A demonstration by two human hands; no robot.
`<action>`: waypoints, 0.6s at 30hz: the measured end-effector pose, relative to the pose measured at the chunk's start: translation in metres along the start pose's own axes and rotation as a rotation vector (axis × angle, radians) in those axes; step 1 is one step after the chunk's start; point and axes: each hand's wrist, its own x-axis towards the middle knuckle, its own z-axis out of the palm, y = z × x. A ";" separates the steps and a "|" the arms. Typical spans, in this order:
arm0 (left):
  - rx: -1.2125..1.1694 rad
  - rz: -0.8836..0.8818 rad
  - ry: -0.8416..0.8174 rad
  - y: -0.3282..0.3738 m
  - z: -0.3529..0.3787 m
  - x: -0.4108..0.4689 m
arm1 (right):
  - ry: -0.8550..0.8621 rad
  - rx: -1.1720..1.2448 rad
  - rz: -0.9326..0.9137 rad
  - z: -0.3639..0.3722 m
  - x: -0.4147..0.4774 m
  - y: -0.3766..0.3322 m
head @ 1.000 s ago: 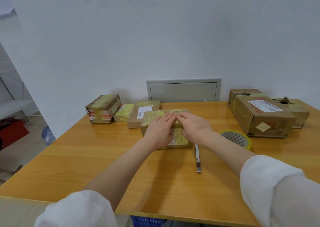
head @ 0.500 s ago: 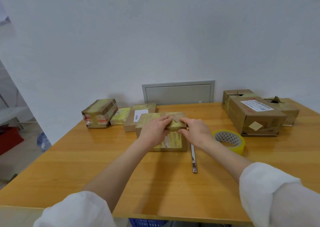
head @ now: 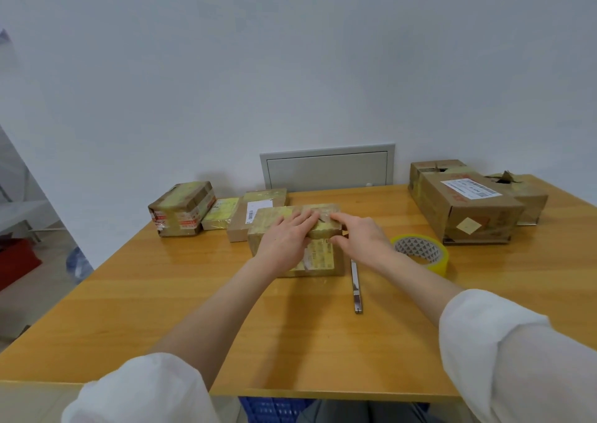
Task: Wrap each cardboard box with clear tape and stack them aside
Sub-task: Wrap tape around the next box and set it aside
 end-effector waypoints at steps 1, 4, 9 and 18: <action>-0.015 -0.005 -0.005 0.000 -0.002 0.000 | -0.011 0.033 0.012 -0.003 -0.002 0.004; -0.080 -0.025 0.008 0.001 -0.008 -0.002 | 0.046 0.002 0.086 -0.013 -0.008 0.026; -0.062 -0.045 0.007 0.007 -0.015 0.000 | -0.070 -0.322 0.302 -0.031 -0.020 0.058; 0.050 -0.098 -0.225 -0.004 -0.019 0.019 | -0.108 -0.374 0.263 -0.023 -0.023 0.073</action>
